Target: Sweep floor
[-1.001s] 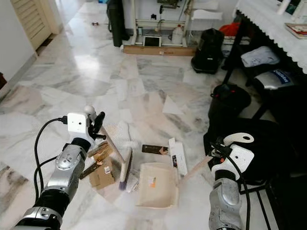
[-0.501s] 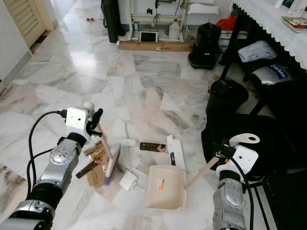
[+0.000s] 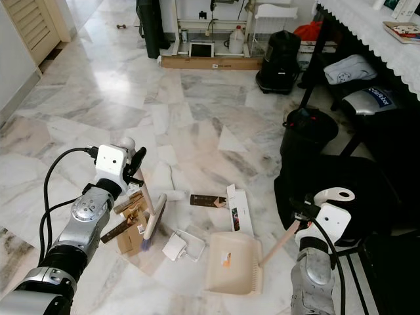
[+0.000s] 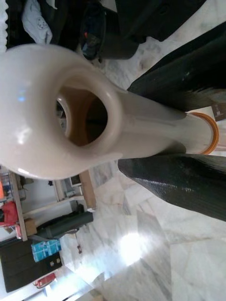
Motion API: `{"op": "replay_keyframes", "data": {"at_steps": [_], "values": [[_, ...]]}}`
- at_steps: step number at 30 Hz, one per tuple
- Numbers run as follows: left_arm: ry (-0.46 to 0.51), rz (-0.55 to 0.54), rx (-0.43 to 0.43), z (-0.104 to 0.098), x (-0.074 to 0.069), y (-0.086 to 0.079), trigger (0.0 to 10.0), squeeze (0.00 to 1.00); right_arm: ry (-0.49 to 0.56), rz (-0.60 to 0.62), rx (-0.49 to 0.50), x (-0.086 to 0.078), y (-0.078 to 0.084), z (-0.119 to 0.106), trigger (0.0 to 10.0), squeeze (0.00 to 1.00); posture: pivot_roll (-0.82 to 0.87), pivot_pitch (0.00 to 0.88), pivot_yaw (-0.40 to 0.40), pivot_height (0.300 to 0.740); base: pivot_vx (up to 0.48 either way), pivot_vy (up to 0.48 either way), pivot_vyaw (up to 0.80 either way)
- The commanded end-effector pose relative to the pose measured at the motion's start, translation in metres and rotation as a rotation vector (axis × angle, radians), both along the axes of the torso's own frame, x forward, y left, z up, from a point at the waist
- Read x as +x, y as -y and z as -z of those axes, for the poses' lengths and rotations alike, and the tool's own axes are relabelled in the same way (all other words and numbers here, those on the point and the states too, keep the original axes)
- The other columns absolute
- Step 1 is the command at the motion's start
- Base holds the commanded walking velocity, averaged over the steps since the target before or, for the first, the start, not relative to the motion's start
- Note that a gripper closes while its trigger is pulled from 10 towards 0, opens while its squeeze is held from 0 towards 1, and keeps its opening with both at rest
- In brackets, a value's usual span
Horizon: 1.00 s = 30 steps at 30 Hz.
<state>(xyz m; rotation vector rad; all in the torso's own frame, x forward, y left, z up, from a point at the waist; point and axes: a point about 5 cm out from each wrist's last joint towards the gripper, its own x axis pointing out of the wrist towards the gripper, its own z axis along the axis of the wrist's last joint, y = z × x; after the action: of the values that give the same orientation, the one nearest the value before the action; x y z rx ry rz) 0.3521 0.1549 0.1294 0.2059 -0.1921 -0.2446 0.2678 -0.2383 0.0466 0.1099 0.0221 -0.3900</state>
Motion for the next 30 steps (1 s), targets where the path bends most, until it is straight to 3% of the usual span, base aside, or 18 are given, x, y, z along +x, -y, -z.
{"op": "replay_keyframes", "data": {"at_steps": [1,15,30], "values": [[0.051,0.02,0.015,-0.01,0.003,0.004,10.0,0.0,0.017,0.013,-0.01,-0.002,0.002,-0.001,10.0,0.0,0.0,0.114,-0.033,0.74,0.0,0.0,0.0],[-0.007,0.081,-0.002,0.004,-0.003,0.01,10.0,0.0,-0.055,0.019,0.008,-0.011,-0.005,0.02,10.0,0.0,0.02,0.121,-0.027,0.74,0.0,0.0,0.0],[-0.037,0.096,0.016,0.008,0.0,0.015,10.0,0.0,-0.059,0.026,0.005,-0.013,-0.006,0.023,10.0,0.0,0.01,0.134,-0.028,0.74,0.0,0.0,0.0]]}}
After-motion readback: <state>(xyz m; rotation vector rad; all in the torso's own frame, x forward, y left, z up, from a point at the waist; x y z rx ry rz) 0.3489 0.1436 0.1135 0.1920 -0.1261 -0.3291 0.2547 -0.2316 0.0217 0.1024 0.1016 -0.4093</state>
